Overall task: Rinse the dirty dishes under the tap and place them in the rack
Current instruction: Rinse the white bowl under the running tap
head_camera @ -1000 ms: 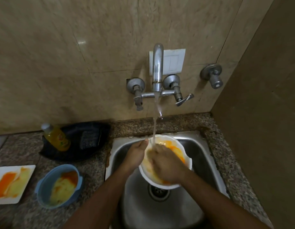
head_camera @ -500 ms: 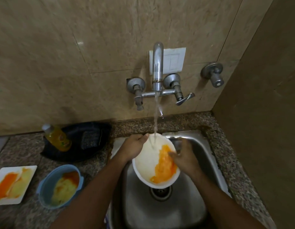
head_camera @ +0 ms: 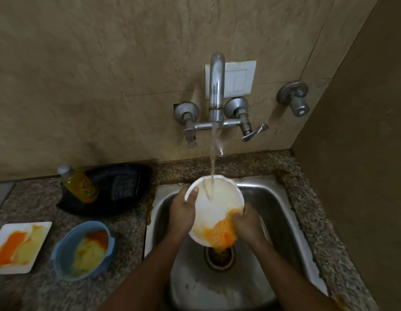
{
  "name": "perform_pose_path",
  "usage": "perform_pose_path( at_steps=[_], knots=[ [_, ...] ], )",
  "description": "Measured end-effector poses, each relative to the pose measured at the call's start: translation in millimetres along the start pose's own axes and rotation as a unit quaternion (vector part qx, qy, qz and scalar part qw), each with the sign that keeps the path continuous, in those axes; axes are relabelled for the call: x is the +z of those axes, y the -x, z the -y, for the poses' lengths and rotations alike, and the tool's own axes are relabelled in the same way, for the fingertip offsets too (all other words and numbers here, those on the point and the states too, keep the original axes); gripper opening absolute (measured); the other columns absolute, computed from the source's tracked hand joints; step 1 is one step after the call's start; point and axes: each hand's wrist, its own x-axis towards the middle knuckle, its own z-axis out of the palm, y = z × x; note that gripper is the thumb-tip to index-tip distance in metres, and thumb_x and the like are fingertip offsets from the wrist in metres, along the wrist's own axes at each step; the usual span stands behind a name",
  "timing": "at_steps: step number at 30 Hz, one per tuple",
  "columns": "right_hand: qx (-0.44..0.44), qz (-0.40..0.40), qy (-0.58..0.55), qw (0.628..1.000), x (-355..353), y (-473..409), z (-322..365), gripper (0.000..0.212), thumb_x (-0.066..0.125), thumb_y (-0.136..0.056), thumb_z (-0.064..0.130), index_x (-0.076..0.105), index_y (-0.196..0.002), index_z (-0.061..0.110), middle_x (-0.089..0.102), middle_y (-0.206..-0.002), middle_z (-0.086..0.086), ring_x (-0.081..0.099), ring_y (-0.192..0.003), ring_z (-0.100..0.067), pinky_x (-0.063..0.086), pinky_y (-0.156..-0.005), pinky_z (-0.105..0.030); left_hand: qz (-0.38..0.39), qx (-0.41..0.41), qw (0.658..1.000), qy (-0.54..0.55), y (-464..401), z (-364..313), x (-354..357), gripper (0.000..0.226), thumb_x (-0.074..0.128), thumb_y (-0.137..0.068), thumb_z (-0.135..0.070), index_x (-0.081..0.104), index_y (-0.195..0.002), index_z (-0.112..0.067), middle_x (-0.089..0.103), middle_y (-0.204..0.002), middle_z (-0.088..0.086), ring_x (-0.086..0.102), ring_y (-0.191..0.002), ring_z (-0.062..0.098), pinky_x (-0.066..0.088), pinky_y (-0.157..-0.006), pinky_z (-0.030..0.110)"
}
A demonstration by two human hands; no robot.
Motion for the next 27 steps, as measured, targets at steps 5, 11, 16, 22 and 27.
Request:
perform_pose_path(
  at_steps=[5,11,16,22,27],
  knots=[
    [-0.108,-0.053,0.091,0.989,-9,4,7,0.039,0.065,-0.082,0.027,0.053,-0.119,0.035,0.065,-0.11,0.013,0.062,-0.101,-0.01,0.054,-0.087,-0.037,0.03,0.107,0.97,-0.215,-11,-13,-4,0.04,0.044,-0.1,-0.048,0.056,-0.135,-0.031,0.068,-0.123,-0.002,0.061,-0.112,0.021,0.041,-0.082,0.024],
    [-0.226,-0.1,0.149,0.957,-5,20,-1,0.033,0.063,-0.081,0.012,0.059,-0.11,0.028,0.06,-0.111,0.004,0.06,-0.098,-0.014,0.049,-0.079,-0.025,0.049,0.128,0.937,-0.323,-15,-32,1,0.038,0.04,-0.103,-0.041,0.057,-0.133,-0.025,0.069,-0.118,0.006,0.062,-0.107,0.027,0.037,-0.076,0.026],
    [-0.286,0.01,0.303,0.909,4,22,-6,0.054,0.043,-0.096,0.035,0.036,-0.148,0.021,0.031,-0.156,-0.01,0.039,-0.138,-0.027,0.037,-0.111,-0.036,0.07,0.026,0.977,-0.2,-23,-18,7,0.043,0.04,-0.101,-0.049,0.062,-0.129,-0.025,0.067,-0.123,0.002,0.061,-0.111,0.023,0.046,-0.093,0.035],
    [-0.394,0.239,0.356,0.813,6,42,33,0.061,0.019,-0.104,0.05,0.004,-0.158,0.025,-0.003,-0.164,0.008,-0.002,-0.15,-0.009,-0.013,-0.111,-0.017,0.076,-0.106,0.991,-0.044,-30,-5,12,0.039,0.049,-0.099,-0.044,0.068,-0.118,-0.016,0.071,-0.113,0.004,0.064,-0.104,0.023,0.048,-0.097,0.039],
    [-0.339,0.211,0.428,0.811,0,14,40,0.073,0.023,-0.099,0.057,-0.009,-0.156,0.026,-0.012,-0.164,0.002,-0.001,-0.152,-0.02,0.003,-0.122,-0.04,0.075,-0.145,0.986,-0.017,-29,-3,18,0.026,0.048,-0.102,-0.035,0.068,-0.095,-0.02,0.065,-0.094,-0.003,0.058,-0.087,0.016,0.043,-0.082,0.031]
  ],
)
